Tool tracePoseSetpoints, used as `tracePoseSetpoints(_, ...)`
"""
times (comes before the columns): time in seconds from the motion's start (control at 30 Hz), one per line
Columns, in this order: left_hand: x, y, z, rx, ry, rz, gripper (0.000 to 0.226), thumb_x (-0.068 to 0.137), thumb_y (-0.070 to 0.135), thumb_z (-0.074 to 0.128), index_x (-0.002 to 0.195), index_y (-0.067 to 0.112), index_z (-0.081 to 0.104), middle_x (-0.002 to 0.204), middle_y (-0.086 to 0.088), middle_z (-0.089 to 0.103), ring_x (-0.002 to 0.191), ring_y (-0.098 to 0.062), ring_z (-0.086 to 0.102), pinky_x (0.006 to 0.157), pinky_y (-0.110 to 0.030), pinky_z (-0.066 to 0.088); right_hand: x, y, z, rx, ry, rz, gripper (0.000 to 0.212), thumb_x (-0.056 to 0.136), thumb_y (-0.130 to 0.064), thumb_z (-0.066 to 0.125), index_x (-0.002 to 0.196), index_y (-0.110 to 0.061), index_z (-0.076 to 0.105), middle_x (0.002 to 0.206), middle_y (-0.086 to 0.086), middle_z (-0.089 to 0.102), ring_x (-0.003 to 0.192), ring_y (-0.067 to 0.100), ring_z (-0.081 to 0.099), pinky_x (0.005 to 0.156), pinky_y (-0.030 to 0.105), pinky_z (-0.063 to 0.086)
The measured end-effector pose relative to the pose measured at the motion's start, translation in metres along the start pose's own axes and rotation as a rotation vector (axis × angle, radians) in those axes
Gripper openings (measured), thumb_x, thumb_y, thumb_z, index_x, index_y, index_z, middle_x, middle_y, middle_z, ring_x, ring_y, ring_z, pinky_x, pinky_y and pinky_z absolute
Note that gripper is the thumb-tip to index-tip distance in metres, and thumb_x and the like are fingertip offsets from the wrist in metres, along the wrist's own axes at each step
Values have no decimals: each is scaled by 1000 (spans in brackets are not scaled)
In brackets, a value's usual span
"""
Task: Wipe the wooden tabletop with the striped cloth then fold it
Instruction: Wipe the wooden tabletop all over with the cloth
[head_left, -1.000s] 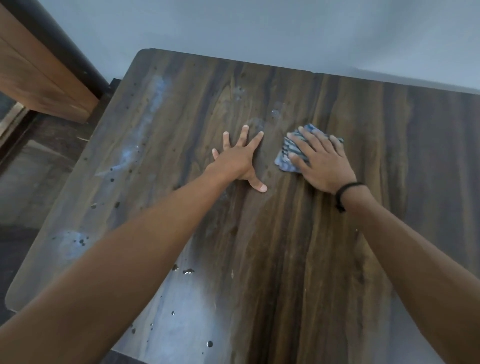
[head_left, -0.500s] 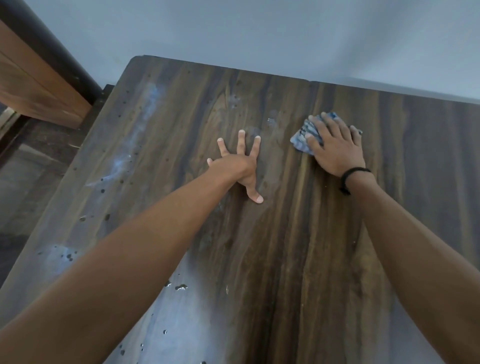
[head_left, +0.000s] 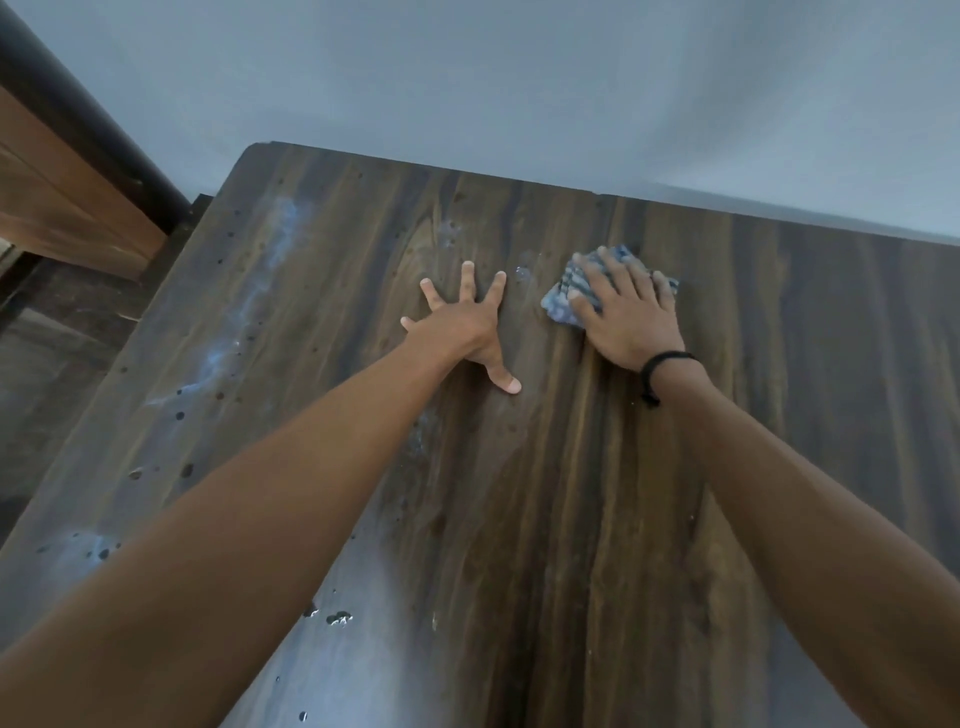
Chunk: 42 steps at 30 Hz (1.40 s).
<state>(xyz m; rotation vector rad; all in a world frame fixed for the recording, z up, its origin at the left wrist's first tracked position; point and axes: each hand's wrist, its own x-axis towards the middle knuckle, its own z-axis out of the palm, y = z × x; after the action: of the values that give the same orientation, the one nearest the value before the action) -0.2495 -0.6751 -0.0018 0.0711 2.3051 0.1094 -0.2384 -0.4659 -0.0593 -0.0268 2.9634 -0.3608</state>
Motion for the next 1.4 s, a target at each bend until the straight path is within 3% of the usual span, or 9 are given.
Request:
tracePoseSetpoints(0.1, 2, 1, 0, -9, 1, -5, 153, 56, 54, 91, 147, 42, -31, 151, 7, -47, 140, -51, -32, 107, -80, 9, -8, 25, -4, -2, -23, -74, 56, 105, -55, 25, 159, -42, 17, 169, -8, 12, 155, 18, 8, 124, 45, 0)
tracePoseSetpoints(0.23, 2, 4, -1, -22, 2, -12, 153, 57, 50, 92, 146, 43, -32, 151, 5, -48, 139, -53, -32, 106, -81, 9, 36, 26, -17, 89, 19, 176, 57, 104, -53, 25, 159, -41, 19, 169, -6, 11, 155, 21, 7, 125, 48, -2)
tracePoseSetpoints(0.43, 2, -1, 3, -67, 45, 22, 152, 55, 48, 94, 149, 45, -25, 153, 8, -44, 140, -51, -32, 105, -80, 7, 18, 29, -12, -15, -31, -96, 54, 106, -53, 26, 158, -43, 17, 169, -8, 13, 155, 18, 9, 124, 47, 2)
tracePoseSetpoints(0.6, 3, -2, 3, -77, 70, 30, 153, 53, 47, 95, 151, 44, -23, 154, 7, -43, 140, -51, -31, 104, -81, 7, 66, 29, -27, 89, 15, 208, 58, 103, -53, 25, 159, -39, 19, 169, -4, 11, 156, 21, 4, 125, 48, -2)
tracePoseSetpoints(0.77, 4, 0, 3, -68, 66, 31, 154, 52, 48, 94, 151, 43, -24, 154, 7, -43, 140, -52, -31, 104, -81, 8, 55, 23, -20, 1, -40, -52, 55, 105, -52, 26, 159, -43, 16, 169, -8, 10, 156, 19, 7, 124, 46, 0)
tracePoseSetpoints(0.97, 6, -1, 1, -66, 67, 32, 154, 53, 48, 94, 151, 43, -24, 155, 6, -43, 140, -53, -31, 103, -81, 8, 90, 15, -26, 90, 22, 180, 58, 103, -53, 25, 159, -37, 20, 169, -4, 12, 156, 22, 6, 125, 49, -1)
tracePoseSetpoints(1.1, 5, -1, 2, -57, 61, 28, 155, 52, 49, 94, 150, 43, -25, 154, 6, -44, 139, -53, -31, 104, -81, 9, 72, -4, -10, -4, -16, -98, 56, 105, -53, 26, 159, -40, 18, 169, -5, 14, 155, 21, 10, 124, 48, 1)
tracePoseSetpoints(1.3, 6, -4, 3, -69, 64, 45, 154, 52, 50, 94, 151, 43, -24, 154, 6, -43, 139, -53, -31, 104, -81, 9, 101, -14, -22, 77, -7, 115, 58, 104, -54, 25, 159, -38, 19, 170, -3, 10, 156, 24, 6, 124, 50, -2)
tracePoseSetpoints(1.4, 8, -4, 5, -47, 59, 57, 153, 54, 51, 93, 151, 42, -25, 154, 4, -44, 139, -53, -31, 105, -81, 10, 77, -33, -13, 4, -25, -71, 57, 105, -53, 26, 159, -38, 17, 170, -3, 11, 156, 23, 7, 123, 48, 0)
